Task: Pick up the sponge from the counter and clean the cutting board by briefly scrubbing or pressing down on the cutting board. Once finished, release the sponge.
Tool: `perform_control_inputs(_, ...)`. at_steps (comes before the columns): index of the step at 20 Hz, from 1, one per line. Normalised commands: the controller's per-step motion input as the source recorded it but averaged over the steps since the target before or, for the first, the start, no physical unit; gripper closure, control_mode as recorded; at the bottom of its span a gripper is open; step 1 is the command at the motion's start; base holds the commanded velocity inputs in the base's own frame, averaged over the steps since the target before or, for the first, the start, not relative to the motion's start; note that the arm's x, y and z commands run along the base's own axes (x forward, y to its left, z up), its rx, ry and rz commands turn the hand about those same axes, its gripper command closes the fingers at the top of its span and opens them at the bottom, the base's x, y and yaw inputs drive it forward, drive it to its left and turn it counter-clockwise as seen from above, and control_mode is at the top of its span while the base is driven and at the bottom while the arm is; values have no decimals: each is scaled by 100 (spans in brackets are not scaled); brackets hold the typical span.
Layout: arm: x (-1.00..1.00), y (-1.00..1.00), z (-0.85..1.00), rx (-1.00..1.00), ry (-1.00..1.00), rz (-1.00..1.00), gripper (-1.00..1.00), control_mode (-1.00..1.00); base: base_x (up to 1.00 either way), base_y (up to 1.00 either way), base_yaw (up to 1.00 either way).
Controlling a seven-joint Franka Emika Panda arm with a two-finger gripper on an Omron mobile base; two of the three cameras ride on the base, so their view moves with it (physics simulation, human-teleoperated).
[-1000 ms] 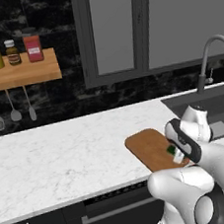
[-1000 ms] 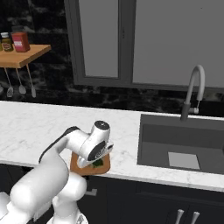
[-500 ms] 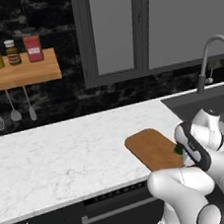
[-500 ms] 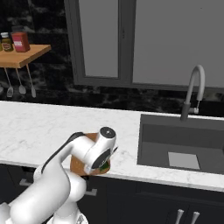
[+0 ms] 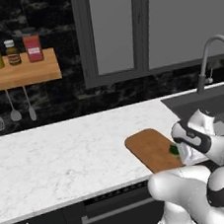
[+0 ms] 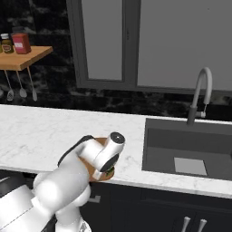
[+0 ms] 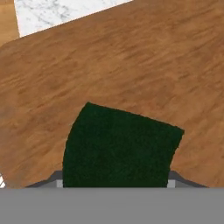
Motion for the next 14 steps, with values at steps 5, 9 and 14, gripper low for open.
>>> perform_control_inputs(5,38,0,-10,1,0,21,100,-100,0,0,0)
perform_control_inputs(9,42,0,-1,0,0,20,100,-100,0,0,0)
perform_control_inputs(14,37,0,0,0,-1,17,100,-100,0,0,0)
